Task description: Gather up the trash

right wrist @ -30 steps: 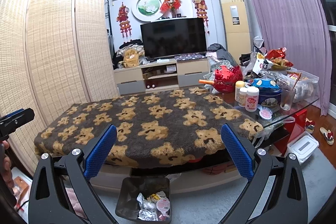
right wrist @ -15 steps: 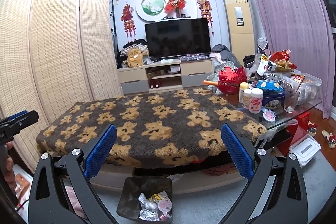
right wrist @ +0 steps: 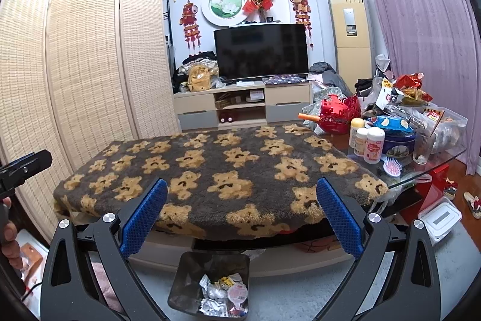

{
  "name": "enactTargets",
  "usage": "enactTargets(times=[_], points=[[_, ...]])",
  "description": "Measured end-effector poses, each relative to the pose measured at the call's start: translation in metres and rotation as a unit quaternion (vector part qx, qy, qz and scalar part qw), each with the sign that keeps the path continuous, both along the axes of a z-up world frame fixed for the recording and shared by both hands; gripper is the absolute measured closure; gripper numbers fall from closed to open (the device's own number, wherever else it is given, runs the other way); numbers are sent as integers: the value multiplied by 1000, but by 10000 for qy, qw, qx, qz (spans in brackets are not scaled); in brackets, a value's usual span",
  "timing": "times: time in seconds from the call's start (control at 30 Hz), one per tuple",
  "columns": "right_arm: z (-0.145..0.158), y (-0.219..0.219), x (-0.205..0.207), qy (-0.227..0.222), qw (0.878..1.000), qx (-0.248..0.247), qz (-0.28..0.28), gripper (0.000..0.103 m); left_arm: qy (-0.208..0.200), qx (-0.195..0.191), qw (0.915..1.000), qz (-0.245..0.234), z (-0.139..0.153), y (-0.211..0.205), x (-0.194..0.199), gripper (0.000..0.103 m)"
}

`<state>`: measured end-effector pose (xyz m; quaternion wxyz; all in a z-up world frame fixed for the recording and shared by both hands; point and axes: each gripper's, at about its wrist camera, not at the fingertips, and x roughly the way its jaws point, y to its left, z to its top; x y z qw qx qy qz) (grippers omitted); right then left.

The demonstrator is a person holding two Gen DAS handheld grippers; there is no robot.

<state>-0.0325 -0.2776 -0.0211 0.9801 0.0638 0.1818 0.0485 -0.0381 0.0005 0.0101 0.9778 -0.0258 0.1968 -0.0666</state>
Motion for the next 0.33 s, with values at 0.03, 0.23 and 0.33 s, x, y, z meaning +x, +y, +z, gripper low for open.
enactTargets(times=[0.03,0.23,0.33], points=[[1,0,1,-1,10000,0,7,3,9,17,10000,-3,0,-1,0,8],[6,2,7,-32,10000,-64,41,3,15,-53,10000,-49,-1,0,1,8],[7,3,10,-14,9999,-97,30,3,3,-7,10000,-1,-2,-1,1,8]])
